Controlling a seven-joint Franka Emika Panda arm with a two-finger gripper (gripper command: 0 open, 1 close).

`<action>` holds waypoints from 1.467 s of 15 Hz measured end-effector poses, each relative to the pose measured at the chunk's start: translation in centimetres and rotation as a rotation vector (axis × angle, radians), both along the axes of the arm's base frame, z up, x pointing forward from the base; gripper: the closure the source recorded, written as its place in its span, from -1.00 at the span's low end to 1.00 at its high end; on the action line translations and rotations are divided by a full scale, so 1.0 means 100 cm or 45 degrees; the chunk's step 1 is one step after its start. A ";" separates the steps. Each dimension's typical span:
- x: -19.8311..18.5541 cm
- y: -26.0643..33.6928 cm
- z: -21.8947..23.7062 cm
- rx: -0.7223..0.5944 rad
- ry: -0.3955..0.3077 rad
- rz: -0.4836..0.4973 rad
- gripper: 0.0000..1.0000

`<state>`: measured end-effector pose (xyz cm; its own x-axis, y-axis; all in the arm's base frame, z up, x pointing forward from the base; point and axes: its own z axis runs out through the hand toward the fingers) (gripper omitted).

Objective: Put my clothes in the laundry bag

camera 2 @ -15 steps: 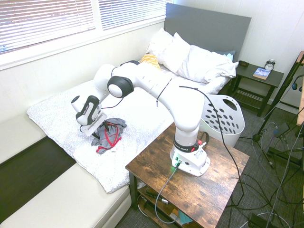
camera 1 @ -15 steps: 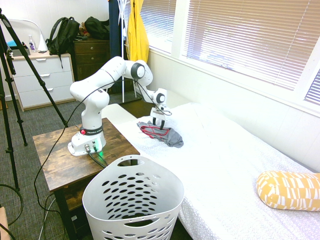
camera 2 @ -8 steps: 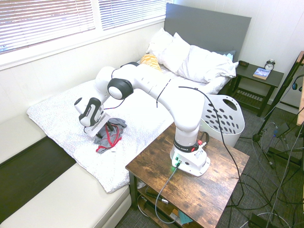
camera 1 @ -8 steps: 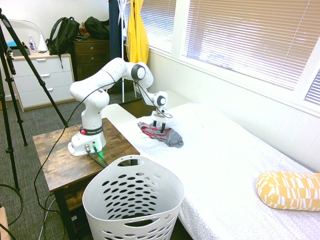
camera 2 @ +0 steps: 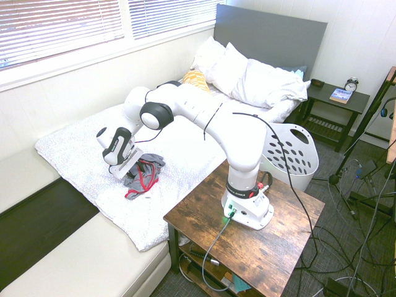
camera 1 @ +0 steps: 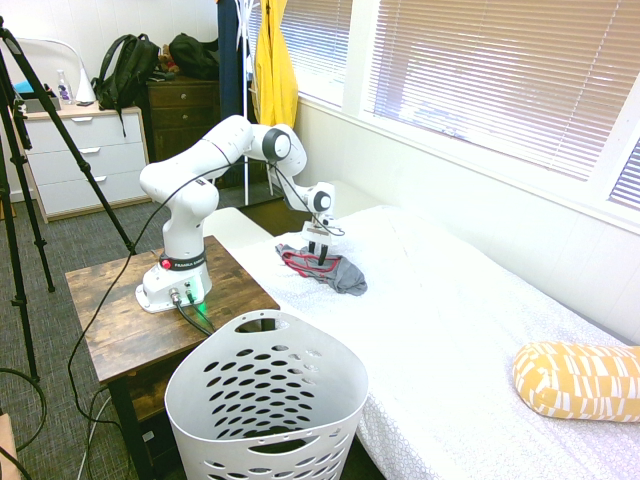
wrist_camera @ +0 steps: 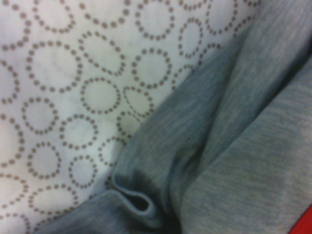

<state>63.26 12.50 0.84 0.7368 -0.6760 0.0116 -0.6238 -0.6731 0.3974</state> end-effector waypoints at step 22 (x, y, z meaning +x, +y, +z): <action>0.008 -0.012 0.207 0.140 0.064 0.047 1.00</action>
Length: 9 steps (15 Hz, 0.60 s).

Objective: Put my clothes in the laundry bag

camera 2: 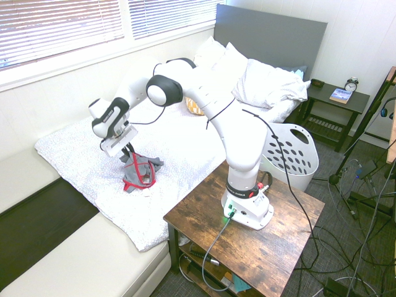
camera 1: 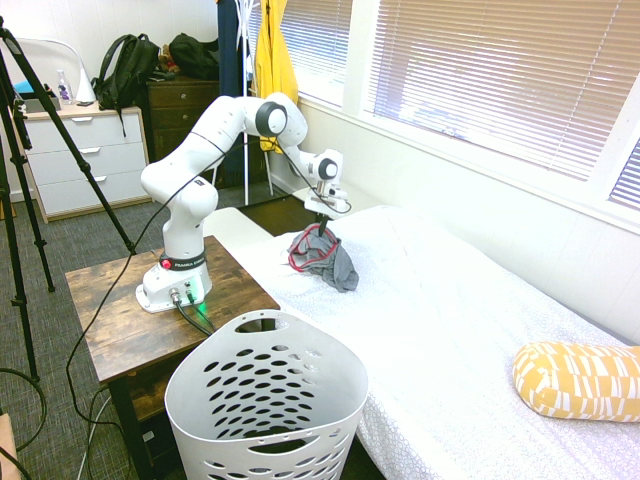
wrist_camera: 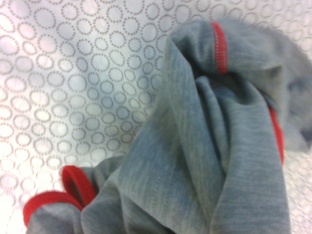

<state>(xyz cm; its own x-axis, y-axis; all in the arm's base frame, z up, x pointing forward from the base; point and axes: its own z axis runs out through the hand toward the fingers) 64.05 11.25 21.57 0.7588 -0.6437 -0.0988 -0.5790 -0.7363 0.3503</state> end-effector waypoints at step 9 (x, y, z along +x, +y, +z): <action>-0.115 -0.139 0.356 -0.139 0.022 -0.037 1.00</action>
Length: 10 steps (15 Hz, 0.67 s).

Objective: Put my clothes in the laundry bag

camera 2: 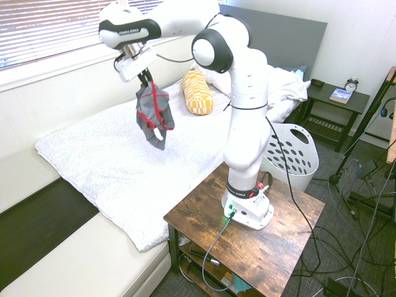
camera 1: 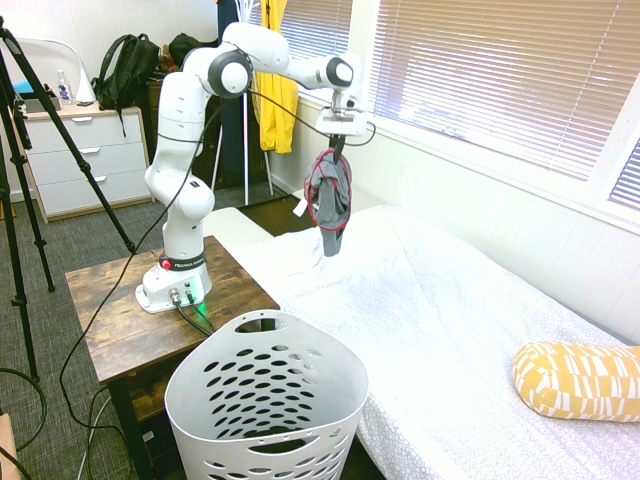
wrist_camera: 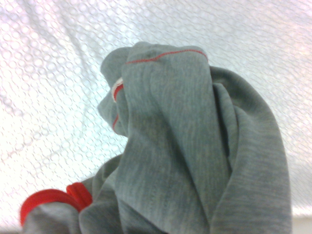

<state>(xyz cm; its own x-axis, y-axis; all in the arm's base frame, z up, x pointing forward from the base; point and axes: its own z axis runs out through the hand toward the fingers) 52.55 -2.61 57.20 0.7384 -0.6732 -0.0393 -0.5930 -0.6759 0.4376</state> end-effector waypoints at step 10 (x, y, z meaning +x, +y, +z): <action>-0.253 -0.246 0.014 -0.068 0.712 -0.180 1.00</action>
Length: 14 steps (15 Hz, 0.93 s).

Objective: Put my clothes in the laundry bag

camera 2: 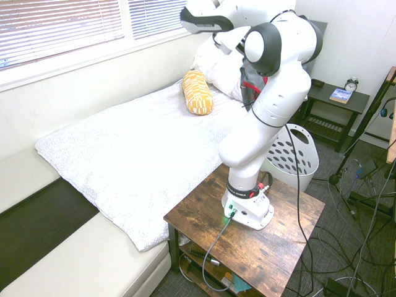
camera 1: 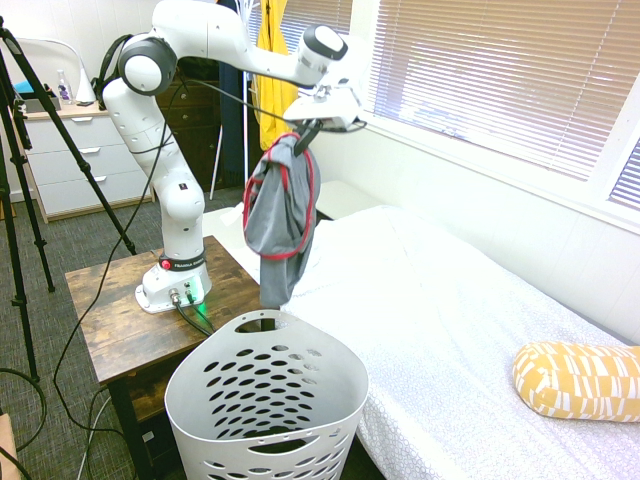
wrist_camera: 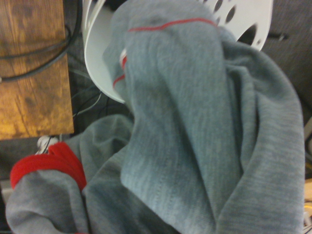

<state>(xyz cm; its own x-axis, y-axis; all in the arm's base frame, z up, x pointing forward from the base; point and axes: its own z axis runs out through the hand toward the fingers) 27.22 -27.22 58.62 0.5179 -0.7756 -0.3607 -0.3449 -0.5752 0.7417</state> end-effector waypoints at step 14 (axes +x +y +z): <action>-0.137 -0.129 -0.359 -0.138 -0.146 -0.264 -1.00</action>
<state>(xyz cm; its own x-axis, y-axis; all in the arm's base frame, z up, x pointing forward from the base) 13.57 -40.09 22.74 0.3767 -0.9004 -0.2176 -0.5322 -0.4026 0.7448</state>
